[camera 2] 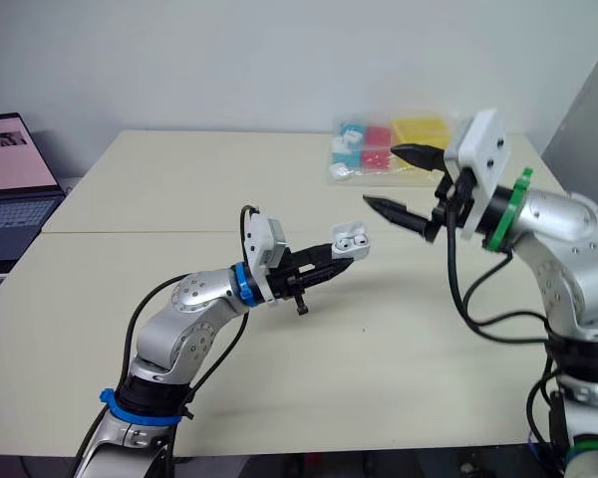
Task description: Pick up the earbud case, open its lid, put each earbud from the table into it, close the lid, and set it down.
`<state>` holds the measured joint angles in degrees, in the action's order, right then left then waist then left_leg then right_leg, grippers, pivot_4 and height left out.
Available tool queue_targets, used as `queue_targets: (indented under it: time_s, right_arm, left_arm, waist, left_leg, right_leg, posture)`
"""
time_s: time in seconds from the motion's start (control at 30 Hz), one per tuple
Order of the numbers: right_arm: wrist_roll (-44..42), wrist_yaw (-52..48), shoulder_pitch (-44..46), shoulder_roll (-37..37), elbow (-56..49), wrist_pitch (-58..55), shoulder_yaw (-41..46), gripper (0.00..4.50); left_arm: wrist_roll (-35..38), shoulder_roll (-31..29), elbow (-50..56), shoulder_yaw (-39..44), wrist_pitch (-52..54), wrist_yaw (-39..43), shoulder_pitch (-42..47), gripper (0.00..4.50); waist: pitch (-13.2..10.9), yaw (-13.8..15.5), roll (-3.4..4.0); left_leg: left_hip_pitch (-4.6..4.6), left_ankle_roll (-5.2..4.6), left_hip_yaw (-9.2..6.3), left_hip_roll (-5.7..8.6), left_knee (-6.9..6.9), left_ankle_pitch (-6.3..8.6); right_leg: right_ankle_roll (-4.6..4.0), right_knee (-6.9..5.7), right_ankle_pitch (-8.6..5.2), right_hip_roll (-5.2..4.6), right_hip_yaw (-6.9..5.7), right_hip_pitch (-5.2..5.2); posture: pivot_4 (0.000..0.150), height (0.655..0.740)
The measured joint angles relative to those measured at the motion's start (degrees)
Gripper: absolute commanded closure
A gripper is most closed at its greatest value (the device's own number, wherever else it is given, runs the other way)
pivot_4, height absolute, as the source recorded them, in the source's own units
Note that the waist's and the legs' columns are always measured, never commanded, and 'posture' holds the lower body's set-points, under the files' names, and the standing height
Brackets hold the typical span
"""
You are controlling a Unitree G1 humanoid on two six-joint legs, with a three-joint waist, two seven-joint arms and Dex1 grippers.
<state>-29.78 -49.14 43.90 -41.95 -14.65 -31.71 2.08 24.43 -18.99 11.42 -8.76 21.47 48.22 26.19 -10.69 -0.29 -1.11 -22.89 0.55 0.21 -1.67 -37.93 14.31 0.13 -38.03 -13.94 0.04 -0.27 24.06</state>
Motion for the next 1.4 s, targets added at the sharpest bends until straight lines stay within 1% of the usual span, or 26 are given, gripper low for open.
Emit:
queue_targets:
  time_s: [0.23,0.37,0.47,0.57,0.73,0.9,1.17,1.4]
  right_arm:
    - [5.8,-8.6,7.4,-0.3,11.3,-0.1,-9.8,4.47]
    - [7.8,-13.9,11.4,-0.1,16.8,0.7,-12.8,4.50]
    - [9.8,-20.4,14.5,0.1,22.0,2.5,-15.9,4.50]
    - [10.7,-25.5,15.4,0.4,24.1,2.6,-18.1,4.50]
    - [11.3,-29.3,15.4,0.6,23.9,2.4,-19.2,4.50]
    - [10.5,-31.9,15.0,-0.4,20.3,0.2,-19.0,4.50]
    - [8.8,-33.0,13.0,-2.4,14.8,-3.5,-17.1,4.50]
    - [8.4,-32.0,10.2,-2.6,12.7,-3.3,-16.1,4.50]
  left_arm:
    - [-0.1,-0.4,0.1,-0.7,-0.5,1.5,-0.1,3.72]
    - [-0.1,-0.8,0.1,-1.0,-0.5,2.5,-0.2,3.72]
    - [-0.1,-0.9,0.4,-1.6,-0.5,2.7,-0.4,3.72]
    - [-0.1,-0.9,0.4,-2.1,-0.6,2.7,-0.7,3.72]
    - [-0.1,-1.0,0.4,-2.1,-0.7,2.7,-0.7,3.72]
    - [-0.3,-1.0,0.4,-2.2,-0.7,2.8,-0.8,3.72]
    - [-0.5,-0.9,0.3,-2.2,-0.6,2.3,-0.9,3.72]
    - [-0.5,-0.1,-0.1,-2.2,0.7,1.8,-0.9,3.72]
  waist:
    - [0.0,0.1,0.00]
    - [0.0,0.1,0.00]
    - [0.0,0.1,0.00]
    - [0.0,0.1,0.00]
    - [0.0,0.1,0.01]
    - [0.0,0.1,0.01]
    - [0.0,0.2,0.00]
    - [0.0,0.1,0.01]
  left_leg:
    - [-0.05,0.00,0.02,-0.02,-0.01,0.00]
    - [-0.04,0.00,0.02,-0.01,-0.01,0.00]
    - [-0.02,0.00,-0.01,-0.03,-0.01,0.00]
    - [-0.04,0.00,-0.04,-0.05,-0.01,0.00]
    - [-0.04,0.00,-0.08,-0.07,-0.02,0.00]
    - [-0.02,0.00,-0.10,-0.07,-0.02,0.00]
    - [-0.02,0.00,-0.11,-0.07,-0.03,0.00]
    - [-0.02,0.00,-0.10,-0.05,-0.03,0.00]
  right_leg:
    - [0.00,0.03,0.00,-0.09,0.02,0.01]
    - [0.00,0.01,0.00,-0.09,0.01,0.02]
    - [0.00,0.01,0.00,-0.09,-0.03,0.02]
    - [-0.01,0.00,0.00,-0.09,-0.06,0.02]
    - [-0.01,-0.01,0.00,-0.14,-0.04,0.02]
    - [-0.01,-0.02,0.00,-0.17,-0.07,0.02]
    - [-0.01,-0.03,0.00,-0.17,-0.08,0.02]
    - [0.00,-0.05,0.00,-0.16,-0.10,0.02]
  posture:
    - [0.150,0.7400]
    - [0.150,0.7400]
    - [0.150,0.7400]
    - [0.150,0.7400]
    - [0.150,0.7400]
    - [0.150,0.7400]
    - [0.150,0.7400]
    - [0.150,0.7400]
